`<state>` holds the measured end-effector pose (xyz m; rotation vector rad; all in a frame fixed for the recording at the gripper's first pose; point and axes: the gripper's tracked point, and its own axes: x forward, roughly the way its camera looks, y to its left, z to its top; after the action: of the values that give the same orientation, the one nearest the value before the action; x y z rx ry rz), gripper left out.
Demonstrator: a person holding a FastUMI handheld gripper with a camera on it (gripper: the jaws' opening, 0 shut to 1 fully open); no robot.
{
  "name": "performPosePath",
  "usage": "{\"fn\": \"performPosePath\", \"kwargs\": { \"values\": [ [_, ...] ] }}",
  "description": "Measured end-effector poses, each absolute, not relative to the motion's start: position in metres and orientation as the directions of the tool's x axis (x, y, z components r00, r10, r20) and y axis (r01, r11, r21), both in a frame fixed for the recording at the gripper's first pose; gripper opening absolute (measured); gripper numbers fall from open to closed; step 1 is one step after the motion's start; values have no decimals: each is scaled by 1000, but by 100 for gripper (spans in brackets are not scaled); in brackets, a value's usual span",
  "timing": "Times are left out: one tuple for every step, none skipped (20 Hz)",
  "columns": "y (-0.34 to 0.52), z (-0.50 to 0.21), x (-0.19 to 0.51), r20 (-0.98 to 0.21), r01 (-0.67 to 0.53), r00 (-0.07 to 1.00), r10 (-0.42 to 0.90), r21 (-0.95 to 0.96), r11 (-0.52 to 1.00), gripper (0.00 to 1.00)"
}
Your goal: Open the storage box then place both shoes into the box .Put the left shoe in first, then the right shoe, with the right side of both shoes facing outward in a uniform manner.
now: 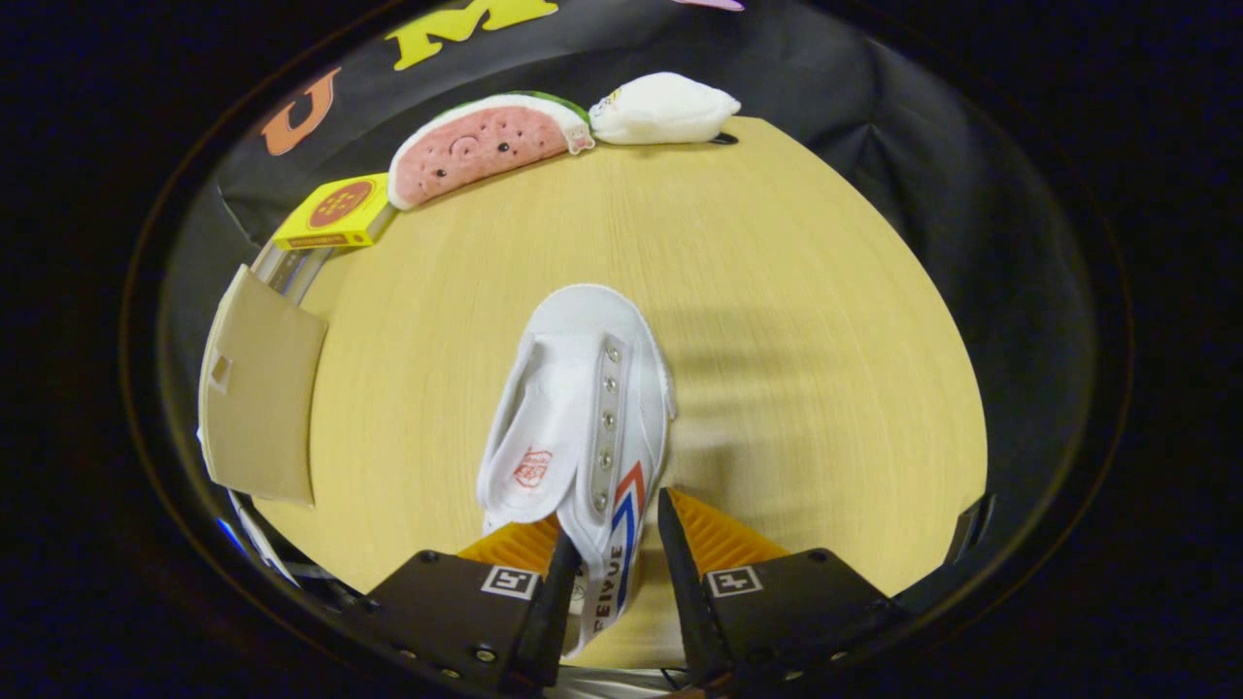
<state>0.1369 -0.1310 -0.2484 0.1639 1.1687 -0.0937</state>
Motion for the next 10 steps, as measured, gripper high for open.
{"fn": "performPosePath", "kwargs": {
  "values": [
    [-131, -254, 135, -930, 165, 368, 17, 83, 983, 44],
    [-133, -250, 135, -926, 172, 376, 25, 96, 980, 40],
    [-138, -252, 136, -927, 185, 375, 4, 79, 980, 39],
    [-141, -251, 137, -925, 211, 379, 4, 90, 973, 27],
    [-144, -251, 137, -929, 239, 369, -4, 91, 967, 14],
    [-144, -250, 139, -927, 249, 374, 8, 108, 962, 2],
    [-144, -251, 138, -923, 253, 383, 17, 123, 960, 2],
    [-144, -249, 138, -918, 257, 395, 28, 140, 956, 0],
    [-141, -250, 138, -914, 263, 402, 58, 176, 949, 0],
    [-135, -249, 137, -908, 263, 407, 101, 223, 939, 0]
  ]
}}
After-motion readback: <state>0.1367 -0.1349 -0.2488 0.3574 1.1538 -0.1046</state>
